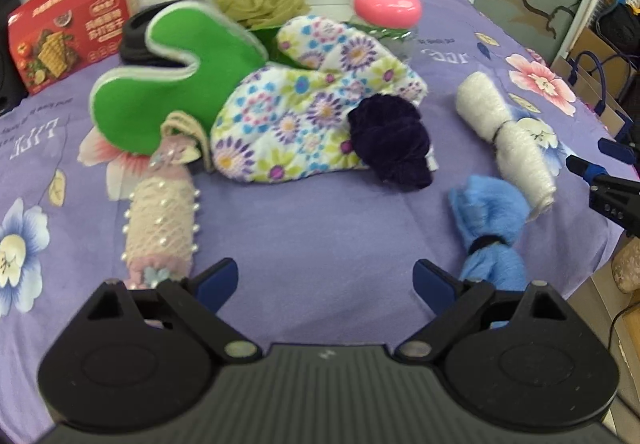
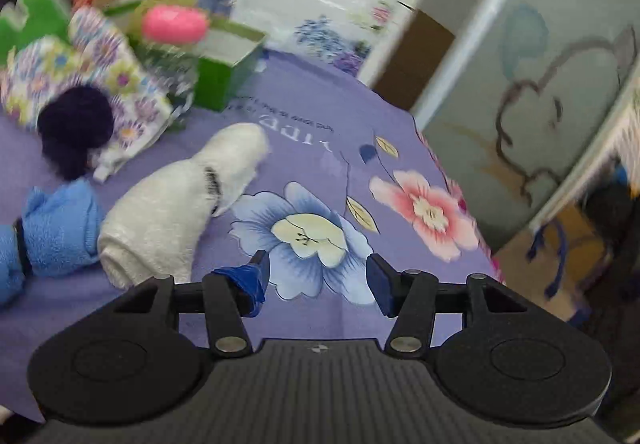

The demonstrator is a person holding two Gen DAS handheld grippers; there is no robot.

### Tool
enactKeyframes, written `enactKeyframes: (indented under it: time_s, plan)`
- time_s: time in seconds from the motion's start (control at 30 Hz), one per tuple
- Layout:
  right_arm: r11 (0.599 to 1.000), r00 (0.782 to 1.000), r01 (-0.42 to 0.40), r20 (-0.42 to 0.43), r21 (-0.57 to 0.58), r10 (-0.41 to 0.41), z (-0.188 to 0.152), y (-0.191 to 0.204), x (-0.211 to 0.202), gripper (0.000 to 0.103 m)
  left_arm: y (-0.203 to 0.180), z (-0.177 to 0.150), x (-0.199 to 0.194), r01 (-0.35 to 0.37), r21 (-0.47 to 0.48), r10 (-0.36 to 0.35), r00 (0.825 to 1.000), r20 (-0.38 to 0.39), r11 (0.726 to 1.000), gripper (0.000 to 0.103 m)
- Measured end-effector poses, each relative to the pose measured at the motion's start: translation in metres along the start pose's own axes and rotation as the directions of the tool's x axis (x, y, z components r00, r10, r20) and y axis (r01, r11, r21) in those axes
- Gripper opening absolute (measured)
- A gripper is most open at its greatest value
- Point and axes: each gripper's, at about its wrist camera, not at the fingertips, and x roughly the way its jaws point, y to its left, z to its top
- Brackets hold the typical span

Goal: Organize soft objects
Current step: 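Grasp the white towel roll with both tools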

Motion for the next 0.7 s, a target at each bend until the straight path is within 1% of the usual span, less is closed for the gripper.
enactKeyframes:
  time_s: [0.03,0.07,0.13,0.17,0.2,0.23,0.27,0.33,0.4,0.43,0.5,0.57,0.6,0.63,0.7]
  plan:
    - [0.996,0.999,-0.050,0.018,0.071,0.049,0.001,-0.007,-0.005,0.039,-0.005,0.007,0.000,0.013,0.006,-0.013,1.000,0.004,1.000,0.094]
    - [0.982,0.993,-0.116,0.046,0.147,0.110,0.003,-0.012,-0.010,0.039,-0.010,0.016,0.000,0.030,0.011,-0.030,0.999,0.011,0.999,0.094]
    - [0.932,0.970,-0.240,0.109,0.270,0.217,0.007,-0.014,-0.016,0.040,-0.021,0.037,-0.002,0.074,0.019,-0.074,0.997,0.037,0.997,0.094]
    - [0.905,0.957,-0.286,0.133,0.315,0.257,0.011,-0.008,-0.015,0.040,-0.028,0.051,-0.003,0.093,0.024,-0.094,0.994,0.048,0.995,0.094]
    - [0.888,0.949,-0.315,0.146,0.337,0.281,0.013,-0.001,-0.015,0.040,-0.036,0.065,-0.003,0.112,0.033,-0.114,0.992,0.057,0.993,0.094]
    - [0.879,0.942,-0.335,0.153,0.340,0.299,0.015,0.007,-0.012,0.041,-0.043,0.080,-0.001,0.127,0.039,-0.129,0.990,0.057,0.991,0.094]
    - [0.877,0.938,-0.345,0.157,0.334,0.310,0.017,0.015,-0.008,0.041,-0.053,0.095,0.003,0.134,0.043,-0.136,0.990,0.045,0.990,0.094]
    - [0.884,0.944,-0.330,0.136,0.330,0.301,0.021,0.028,0.001,0.042,-0.071,0.123,0.018,0.174,0.044,-0.174,0.985,-0.004,0.984,0.094]
    - [0.890,0.953,-0.303,0.108,0.340,0.284,0.023,0.034,0.012,0.042,-0.090,0.146,0.042,0.209,0.034,-0.205,0.974,-0.101,0.977,0.094]
    - [0.890,0.955,-0.296,0.089,0.346,0.283,0.022,0.036,0.018,0.042,-0.098,0.155,0.057,0.228,0.030,-0.222,0.964,-0.147,0.973,0.094]
    - [0.873,0.952,-0.303,0.073,0.383,0.298,0.019,0.036,0.028,0.043,-0.112,0.165,0.086,0.203,0.005,-0.197,0.953,-0.229,0.979,0.094]
    - [0.842,0.939,-0.331,0.061,0.425,0.339,0.016,0.033,0.039,0.044,-0.122,0.168,0.112,0.169,0.001,-0.162,0.944,-0.288,0.986,0.094]
    - [0.833,0.935,-0.338,0.057,0.437,0.350,0.016,0.034,0.042,0.045,-0.124,0.168,0.123,0.152,-0.015,-0.149,0.937,-0.315,0.988,0.094]
    - [0.831,0.932,-0.344,0.053,0.438,0.358,0.016,0.036,0.044,0.045,-0.124,0.168,0.133,0.150,-0.033,-0.153,0.931,-0.332,0.988,0.094]
    - [0.836,0.932,-0.345,0.049,0.428,0.359,0.015,0.042,0.047,0.046,-0.122,0.165,0.149,0.161,-0.061,-0.172,0.912,-0.373,0.985,0.094]
